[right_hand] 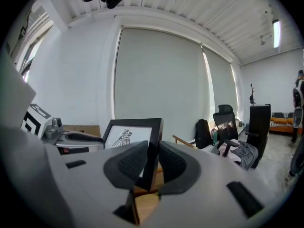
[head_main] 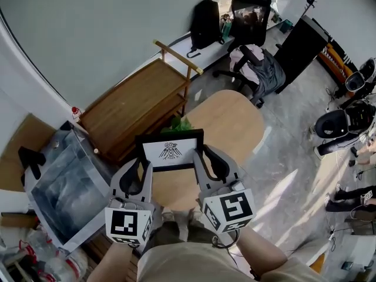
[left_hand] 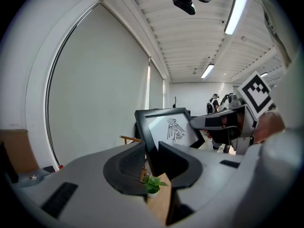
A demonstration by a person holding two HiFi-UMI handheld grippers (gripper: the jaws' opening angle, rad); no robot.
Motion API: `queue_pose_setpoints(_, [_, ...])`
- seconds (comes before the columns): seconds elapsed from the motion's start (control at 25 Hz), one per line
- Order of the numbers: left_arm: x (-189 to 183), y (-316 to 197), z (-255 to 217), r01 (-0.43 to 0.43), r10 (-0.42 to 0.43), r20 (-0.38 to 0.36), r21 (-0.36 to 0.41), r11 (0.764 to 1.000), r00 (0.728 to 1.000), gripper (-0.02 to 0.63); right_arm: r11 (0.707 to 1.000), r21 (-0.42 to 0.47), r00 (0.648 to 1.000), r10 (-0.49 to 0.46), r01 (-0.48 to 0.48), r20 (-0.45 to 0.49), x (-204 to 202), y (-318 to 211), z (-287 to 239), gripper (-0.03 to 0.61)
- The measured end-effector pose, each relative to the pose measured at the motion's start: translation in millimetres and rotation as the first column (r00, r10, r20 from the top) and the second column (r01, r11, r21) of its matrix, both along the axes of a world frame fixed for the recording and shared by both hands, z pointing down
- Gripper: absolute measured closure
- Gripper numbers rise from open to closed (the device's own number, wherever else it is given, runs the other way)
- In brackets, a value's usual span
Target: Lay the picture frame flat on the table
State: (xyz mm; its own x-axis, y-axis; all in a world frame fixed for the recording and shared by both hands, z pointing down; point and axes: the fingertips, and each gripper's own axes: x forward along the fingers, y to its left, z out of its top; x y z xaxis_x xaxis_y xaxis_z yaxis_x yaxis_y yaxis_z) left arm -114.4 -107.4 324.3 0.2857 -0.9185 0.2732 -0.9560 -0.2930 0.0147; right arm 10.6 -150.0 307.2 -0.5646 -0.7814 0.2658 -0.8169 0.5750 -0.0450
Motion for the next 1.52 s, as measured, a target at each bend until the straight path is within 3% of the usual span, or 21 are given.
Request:
queue_pose_setpoints(0.6, [-28, -44, 129, 0.077, -0.085, -0.033, -0.192, 0.978, 0.996, 0.531, 0.975, -0.207, 0.995, -0.091, 0.078, -0.051, -34, -60, 135, 0.522])
queue_pose_setpoints(0.88, [-35, -55, 214, 0.047, -0.059, -0.037, -0.285, 0.957, 0.998, 0.527, 0.949, -0.307, 0.991, -0.107, 0.076, -0.084, -41, -71, 219, 0.52])
queue_pose_setpoints(1.24, [-34, -51, 328, 0.06, -0.107, -0.081, -0.441, 0.895, 0.991, 0.526, 0.902, -0.429, 0.985, -0.112, 0.044, -0.134, -41, -69, 331, 0.52])
queue_pose_setpoints(1.52, [-34, -50, 408, 0.052, -0.131, -0.123, -0.505, 0.862, 0.984, 0.528, 0.867, -0.497, 0.974, -0.145, 0.04, -0.175, -43, -73, 414, 0.521])
